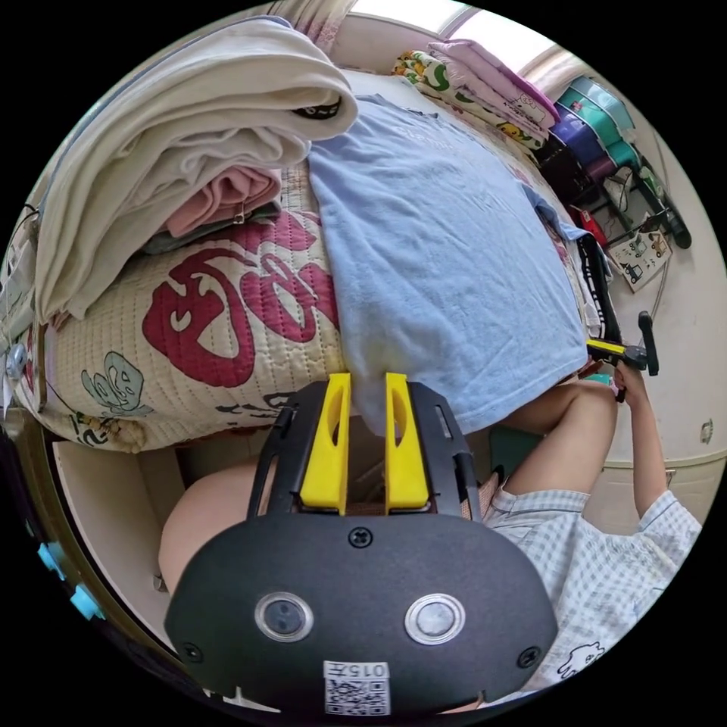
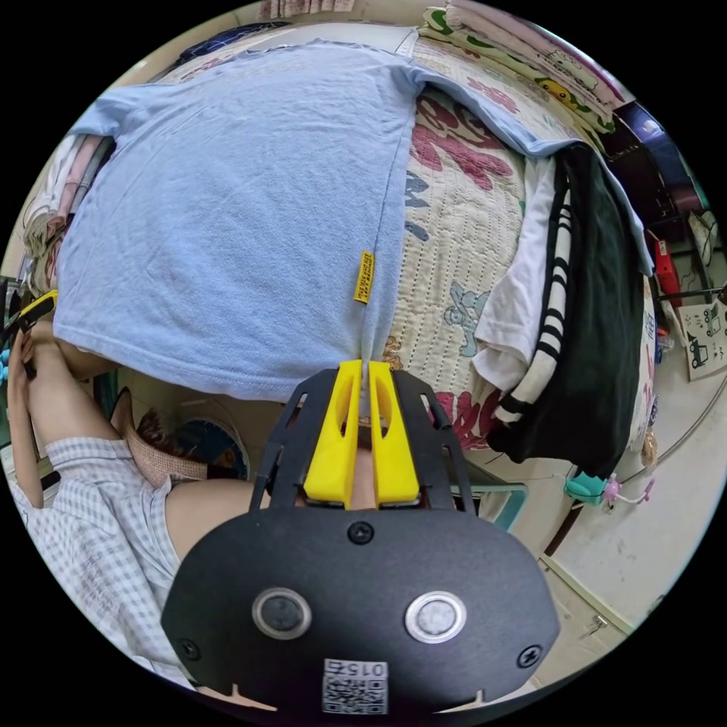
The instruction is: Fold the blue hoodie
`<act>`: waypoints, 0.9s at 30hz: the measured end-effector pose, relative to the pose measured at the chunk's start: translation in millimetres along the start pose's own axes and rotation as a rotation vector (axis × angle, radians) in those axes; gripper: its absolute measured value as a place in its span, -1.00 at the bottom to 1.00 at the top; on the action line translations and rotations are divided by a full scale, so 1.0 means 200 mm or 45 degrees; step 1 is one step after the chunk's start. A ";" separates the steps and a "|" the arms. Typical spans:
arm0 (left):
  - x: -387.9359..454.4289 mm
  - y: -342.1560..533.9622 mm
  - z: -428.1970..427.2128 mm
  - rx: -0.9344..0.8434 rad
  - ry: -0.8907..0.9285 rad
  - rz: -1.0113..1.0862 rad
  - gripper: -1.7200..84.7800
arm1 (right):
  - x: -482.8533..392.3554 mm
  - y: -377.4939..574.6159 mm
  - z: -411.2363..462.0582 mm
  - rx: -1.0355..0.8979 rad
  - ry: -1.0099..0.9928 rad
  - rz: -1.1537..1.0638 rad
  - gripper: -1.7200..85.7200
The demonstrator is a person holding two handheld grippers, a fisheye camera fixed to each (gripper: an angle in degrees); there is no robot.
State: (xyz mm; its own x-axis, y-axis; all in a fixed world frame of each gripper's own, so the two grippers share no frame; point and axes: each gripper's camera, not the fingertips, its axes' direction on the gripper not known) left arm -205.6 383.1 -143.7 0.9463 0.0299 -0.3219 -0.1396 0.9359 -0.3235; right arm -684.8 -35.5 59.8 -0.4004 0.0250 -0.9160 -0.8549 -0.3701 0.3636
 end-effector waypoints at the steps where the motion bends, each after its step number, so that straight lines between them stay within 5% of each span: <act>1: -0.02 0.01 -0.01 0.005 0.040 0.011 -0.90 | 0.00 0.00 0.00 0.003 0.003 -0.006 -0.95; 10: -0.06 0.15 -0.12 0.099 0.019 0.056 -0.95 | 0.10 0.01 -0.08 0.030 -0.043 -0.029 -0.95; 19: 0.07 0.05 0.01 -0.020 -0.182 0.090 -0.96 | 0.07 -0.08 -0.01 -0.036 0.027 -0.090 -0.95; 27: 0.08 -0.01 0.03 -0.062 -0.126 0.047 -0.96 | 0.18 -0.10 -0.02 -0.015 -0.099 -0.048 -0.95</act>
State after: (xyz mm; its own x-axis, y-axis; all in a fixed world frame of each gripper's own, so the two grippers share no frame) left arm -188.2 384.0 -142.4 0.9640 0.1005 -0.2461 -0.1866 0.9153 -0.3571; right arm -679.7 -31.1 19.5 -0.3928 0.1109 -0.9129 -0.8660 -0.3785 0.3267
